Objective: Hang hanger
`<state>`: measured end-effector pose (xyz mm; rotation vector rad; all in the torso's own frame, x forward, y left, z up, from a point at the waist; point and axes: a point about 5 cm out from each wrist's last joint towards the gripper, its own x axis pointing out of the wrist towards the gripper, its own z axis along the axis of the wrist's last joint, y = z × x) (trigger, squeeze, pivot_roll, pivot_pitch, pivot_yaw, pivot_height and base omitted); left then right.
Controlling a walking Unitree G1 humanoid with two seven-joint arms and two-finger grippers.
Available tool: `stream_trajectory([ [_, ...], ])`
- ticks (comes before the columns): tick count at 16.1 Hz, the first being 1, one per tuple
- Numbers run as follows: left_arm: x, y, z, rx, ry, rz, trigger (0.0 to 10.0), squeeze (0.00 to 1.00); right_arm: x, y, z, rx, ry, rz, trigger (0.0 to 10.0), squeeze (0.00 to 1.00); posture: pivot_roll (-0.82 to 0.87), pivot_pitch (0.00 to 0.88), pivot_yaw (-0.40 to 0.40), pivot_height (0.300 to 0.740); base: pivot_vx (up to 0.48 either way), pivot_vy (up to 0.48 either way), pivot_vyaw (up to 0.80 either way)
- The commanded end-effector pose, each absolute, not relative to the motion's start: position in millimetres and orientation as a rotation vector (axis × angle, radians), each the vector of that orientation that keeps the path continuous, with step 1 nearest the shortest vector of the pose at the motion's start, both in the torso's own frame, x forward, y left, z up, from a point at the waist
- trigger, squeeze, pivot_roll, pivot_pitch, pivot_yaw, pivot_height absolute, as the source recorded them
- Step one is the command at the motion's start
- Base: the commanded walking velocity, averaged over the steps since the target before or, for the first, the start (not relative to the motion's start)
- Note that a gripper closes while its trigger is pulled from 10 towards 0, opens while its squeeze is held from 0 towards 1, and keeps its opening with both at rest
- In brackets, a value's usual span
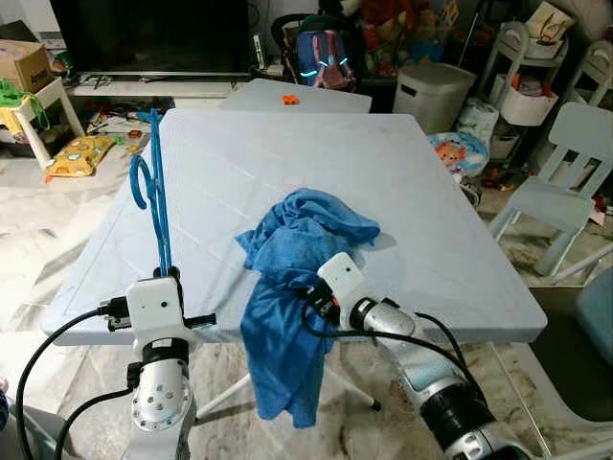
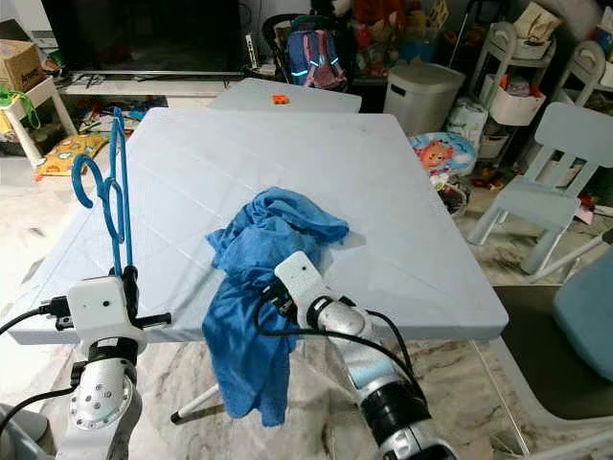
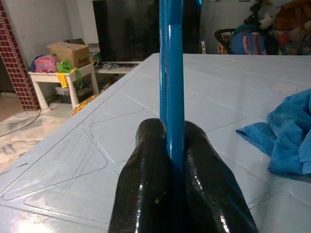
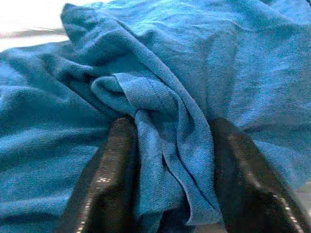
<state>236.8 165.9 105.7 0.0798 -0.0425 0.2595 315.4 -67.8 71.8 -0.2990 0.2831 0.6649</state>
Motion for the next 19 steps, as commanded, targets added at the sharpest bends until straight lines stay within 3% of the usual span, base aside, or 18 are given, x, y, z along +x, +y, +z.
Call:
stream_trajectory([
  [1, 238, 163, 111, 0.079, -0.066, 0.26, 10.0, 0.0, 321, -82, 67, -0.316, 0.327, 0.589, 0.0, 0.0, 0.05, 0.0, -0.041, 0.74, 0.0, 0.0, 0.0],
  [6, 246, 153, 108, 0.064, -0.061, 0.22, 10.0, 0.0, 349, -65, 90, -0.248, 0.308, 0.495, 0.0, 0.0, 0.02, 0.0, -0.021, 0.74, 0.0, 0.0, 0.0],
  [11, 253, 145, 109, 0.048, -0.07, 0.207, 10.0, 0.0, 404, -74, 189, 0.019, 0.059, 0.231, 0.0, 0.0, 0.02, 0.0, -0.025, 0.74, 0.0, 0.0, 0.0],
  [13, 255, 144, 108, 0.043, -0.073, 0.214, 10.0, 0.0, 419, -82, 252, 0.111, -0.11, 0.157, 0.0, 0.0, 0.02, 0.0, -0.036, 0.74, 0.0, 0.0, 0.0],
  [17, 257, 144, 107, 0.04, -0.081, 0.227, 10.0, 0.0, 421, -92, 324, 0.205, -0.355, 0.057, 0.0, 0.0, 0.04, 0.0, -0.058, 0.74, 0.0, 0.0, 0.0],
  [19, 257, 144, 107, 0.039, -0.084, 0.234, 10.0, 0.0, 421, -86, 309, 0.149, -0.333, 0.065, 0.0, 0.0, 0.04, 0.0, -0.061, 0.74, 0.0, 0.0, 0.0],
])
